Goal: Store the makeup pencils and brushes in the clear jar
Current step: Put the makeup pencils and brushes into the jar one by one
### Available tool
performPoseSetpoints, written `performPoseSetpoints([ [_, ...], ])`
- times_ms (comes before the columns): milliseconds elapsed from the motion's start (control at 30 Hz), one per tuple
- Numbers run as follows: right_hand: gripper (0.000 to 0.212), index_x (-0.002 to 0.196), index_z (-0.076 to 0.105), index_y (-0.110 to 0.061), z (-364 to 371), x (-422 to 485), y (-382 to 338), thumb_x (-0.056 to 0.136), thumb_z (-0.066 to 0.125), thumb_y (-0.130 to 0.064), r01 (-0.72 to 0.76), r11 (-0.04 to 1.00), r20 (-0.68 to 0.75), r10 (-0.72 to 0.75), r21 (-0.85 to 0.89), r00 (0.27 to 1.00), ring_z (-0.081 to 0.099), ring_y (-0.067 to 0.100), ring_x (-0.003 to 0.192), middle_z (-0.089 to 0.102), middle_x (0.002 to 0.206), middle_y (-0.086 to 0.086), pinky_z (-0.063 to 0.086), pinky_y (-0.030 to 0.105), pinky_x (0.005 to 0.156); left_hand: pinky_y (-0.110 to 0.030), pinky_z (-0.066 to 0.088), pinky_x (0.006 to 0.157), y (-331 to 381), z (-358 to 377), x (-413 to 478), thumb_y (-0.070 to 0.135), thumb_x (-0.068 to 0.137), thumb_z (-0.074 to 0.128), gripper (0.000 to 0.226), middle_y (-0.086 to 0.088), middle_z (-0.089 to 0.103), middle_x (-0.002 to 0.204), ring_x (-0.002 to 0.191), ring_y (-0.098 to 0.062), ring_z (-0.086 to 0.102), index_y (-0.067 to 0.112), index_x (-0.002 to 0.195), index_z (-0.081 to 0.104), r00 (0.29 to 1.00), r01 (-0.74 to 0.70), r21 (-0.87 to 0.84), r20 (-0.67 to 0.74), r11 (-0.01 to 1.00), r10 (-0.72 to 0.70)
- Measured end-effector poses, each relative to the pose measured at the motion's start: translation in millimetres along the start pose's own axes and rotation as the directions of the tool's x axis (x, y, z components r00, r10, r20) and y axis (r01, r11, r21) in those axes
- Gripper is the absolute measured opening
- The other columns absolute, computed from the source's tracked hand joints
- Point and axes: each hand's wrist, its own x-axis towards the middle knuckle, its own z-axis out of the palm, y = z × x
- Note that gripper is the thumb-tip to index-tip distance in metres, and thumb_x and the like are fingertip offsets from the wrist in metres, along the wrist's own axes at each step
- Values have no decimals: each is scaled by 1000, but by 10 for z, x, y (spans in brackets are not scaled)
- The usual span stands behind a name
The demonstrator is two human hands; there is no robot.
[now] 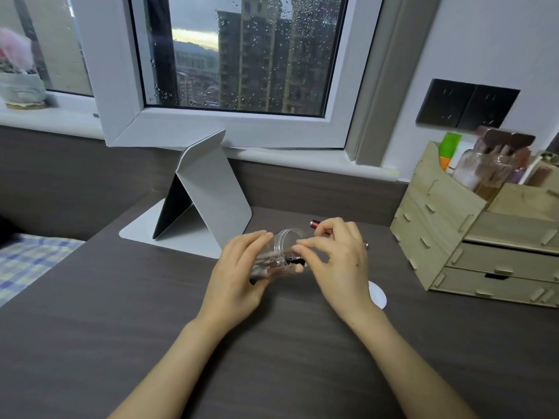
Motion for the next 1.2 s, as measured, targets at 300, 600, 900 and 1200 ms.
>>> performPoseSetpoints([
  [300,22,101,70,-6,-4,201,1050,91,54,-17,-460,856,-14,470,-237,882,56,41,97,67,104,18,42,39,82,-12,26,100,-12,-18,20,2,59,85,79,-5,54,121,109,-20,48,12,126,45,999,23,8,-32,1000,-23],
  [600,38,119,61,-10,317,244,1656,93,49,-36,-298,673,238,583,-677,777,50,35,110,58,118,16,43,40,89,-11,25,100,-32,-17,28,1,56,86,81,-6,56,120,109,-18,48,11,126,46,999,32,12,-36,999,-31],
  [900,20,102,68,-5,60,101,1370,91,56,-16,-482,864,198,502,-143,842,58,27,82,69,90,12,41,31,71,-12,27,99,-44,5,32,1,57,85,81,2,50,123,109,-18,48,14,127,45,998,43,1,-43,999,-42],
  [1200,35,77,70,-40,-891,-79,642,89,58,-9,-443,781,187,402,440,896,58,1,67,67,67,-14,46,11,65,-13,27,100,-23,11,25,0,60,84,79,-2,52,122,110,-20,49,13,126,44,999,15,9,-43,1000,-15],
])
